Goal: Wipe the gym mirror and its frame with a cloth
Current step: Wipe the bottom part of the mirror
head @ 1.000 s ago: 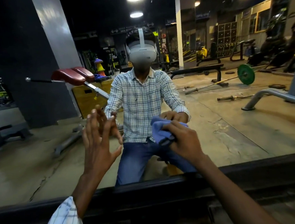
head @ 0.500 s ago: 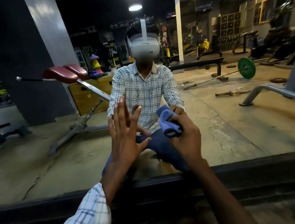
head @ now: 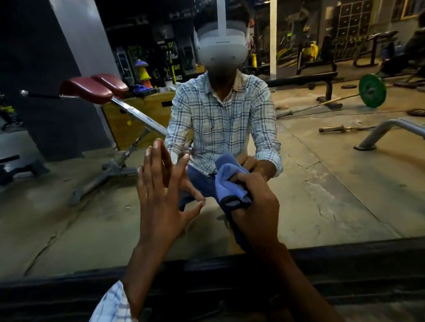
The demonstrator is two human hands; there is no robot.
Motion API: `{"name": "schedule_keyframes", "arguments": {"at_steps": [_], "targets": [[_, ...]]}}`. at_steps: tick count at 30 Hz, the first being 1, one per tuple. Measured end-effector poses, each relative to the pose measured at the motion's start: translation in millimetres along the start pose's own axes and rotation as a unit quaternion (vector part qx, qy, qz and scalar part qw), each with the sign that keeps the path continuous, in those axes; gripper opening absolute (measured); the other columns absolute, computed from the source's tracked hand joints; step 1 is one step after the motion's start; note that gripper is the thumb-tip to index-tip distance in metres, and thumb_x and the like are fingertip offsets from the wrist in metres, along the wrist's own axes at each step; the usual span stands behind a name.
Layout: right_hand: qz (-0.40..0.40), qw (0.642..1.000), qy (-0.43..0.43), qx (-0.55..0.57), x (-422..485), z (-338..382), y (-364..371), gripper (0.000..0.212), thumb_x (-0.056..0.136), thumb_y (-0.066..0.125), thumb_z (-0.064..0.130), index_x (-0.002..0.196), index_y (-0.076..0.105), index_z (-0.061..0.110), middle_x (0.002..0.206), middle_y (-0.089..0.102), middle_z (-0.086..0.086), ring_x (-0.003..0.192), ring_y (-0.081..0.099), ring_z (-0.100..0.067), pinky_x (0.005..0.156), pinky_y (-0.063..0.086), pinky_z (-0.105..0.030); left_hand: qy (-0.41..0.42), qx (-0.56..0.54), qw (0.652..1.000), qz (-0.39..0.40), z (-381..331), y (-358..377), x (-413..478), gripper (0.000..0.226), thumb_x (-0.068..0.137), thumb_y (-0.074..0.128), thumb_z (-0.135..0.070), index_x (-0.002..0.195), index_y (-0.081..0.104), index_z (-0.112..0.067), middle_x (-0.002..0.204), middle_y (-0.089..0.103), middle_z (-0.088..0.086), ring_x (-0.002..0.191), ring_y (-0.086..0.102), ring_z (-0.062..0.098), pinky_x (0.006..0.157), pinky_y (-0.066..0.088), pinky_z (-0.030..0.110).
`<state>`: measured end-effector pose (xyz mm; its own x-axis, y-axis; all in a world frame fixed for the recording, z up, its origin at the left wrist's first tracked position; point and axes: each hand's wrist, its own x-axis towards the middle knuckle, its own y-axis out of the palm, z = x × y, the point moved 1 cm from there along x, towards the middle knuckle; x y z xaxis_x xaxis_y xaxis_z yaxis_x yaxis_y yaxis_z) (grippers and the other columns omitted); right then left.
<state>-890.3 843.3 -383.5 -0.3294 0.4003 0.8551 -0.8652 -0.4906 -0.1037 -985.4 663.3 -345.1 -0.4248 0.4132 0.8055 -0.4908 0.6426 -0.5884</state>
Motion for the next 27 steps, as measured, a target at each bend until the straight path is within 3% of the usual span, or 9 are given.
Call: {"name": "schedule_keyframes", "arguments": {"at_steps": [8, 13, 16, 21, 25, 27], "targets": [[0.007, 1.0, 0.021, 0.018, -1.8, 1.1, -0.9, 0.029, 0.082, 0.081, 0.0, 0.106, 0.066, 0.009, 0.101, 0.062, 0.004, 0.09, 0.062, -0.007, 0.079, 0.046, -0.014, 0.01, -0.015, 1.0, -0.005, 0.5, 0.6, -0.5, 0.112, 0.072, 0.09, -0.047, 0.163, 0.027, -0.028, 0.172, -0.007, 0.018, 0.16, -0.003, 0.038, 0.123, 0.012, 0.067], [0.0, 1.0, 0.018, 0.02, -1.8, -0.7, 0.8, 0.036, 0.076, 0.081, -0.009, 0.107, 0.067, 0.003, 0.103, 0.065, -0.007, 0.097, 0.065, -0.019, 0.083, 0.051, -0.028, 0.025, -0.022, 0.999, -0.015, 5.3, 5.3, -0.3, 0.111, 0.073, 0.09, -0.047, 0.163, 0.028, -0.029, 0.173, -0.005, 0.018, 0.16, -0.003, 0.038, 0.125, 0.01, 0.064], [-0.014, 1.0, 0.007, 0.005, -2.9, 7.0, 1.6, 0.035, 0.076, 0.078, -0.011, 0.105, 0.066, 0.003, 0.101, 0.064, -0.003, 0.093, 0.063, -0.023, 0.082, 0.051, -0.032, 0.03, -0.03, 0.999, -0.022, 5.4, 5.4, 0.0, 0.11, 0.073, 0.089, -0.046, 0.163, 0.028, -0.028, 0.173, -0.005, 0.017, 0.16, -0.002, 0.039, 0.124, 0.009, 0.063], [-0.026, 0.999, 0.039, -0.011, -2.9, 17.3, 1.6, 0.03, 0.08, 0.077, -0.006, 0.105, 0.066, 0.006, 0.1, 0.061, 0.005, 0.093, 0.063, -0.01, 0.081, 0.045, -0.02, 0.036, -0.032, 0.998, -0.027, 4.0, 4.9, 0.6, 0.106, 0.073, 0.087, -0.049, 0.161, 0.032, -0.025, 0.173, -0.005, 0.015, 0.16, 0.0, 0.039, 0.123, 0.01, 0.064], [-0.03, 0.998, 0.044, -0.024, -3.6, 23.0, 1.6, 0.03, 0.079, 0.074, -0.008, 0.105, 0.066, 0.006, 0.1, 0.066, -0.002, 0.094, 0.066, -0.017, 0.08, 0.051, -0.028, 0.038, -0.026, 0.999, -0.025, 4.2, 4.6, 0.7, 0.106, 0.073, 0.087, -0.049, 0.161, 0.034, -0.024, 0.172, 0.002, 0.02, 0.159, 0.004, 0.042, 0.122, 0.014, 0.066], [-0.038, 0.998, 0.034, -0.037, -5.1, 22.9, 2.2, 0.033, 0.077, 0.074, -0.012, 0.104, 0.065, 0.005, 0.098, 0.065, -0.003, 0.091, 0.064, -0.017, 0.078, 0.049, -0.025, 0.044, -0.025, 0.998, -0.028, 4.7, 4.1, 0.4, 0.105, 0.074, 0.086, -0.05, 0.161, 0.034, -0.023, 0.172, 0.002, 0.021, 0.159, 0.005, 0.043, 0.123, 0.014, 0.066]]}}
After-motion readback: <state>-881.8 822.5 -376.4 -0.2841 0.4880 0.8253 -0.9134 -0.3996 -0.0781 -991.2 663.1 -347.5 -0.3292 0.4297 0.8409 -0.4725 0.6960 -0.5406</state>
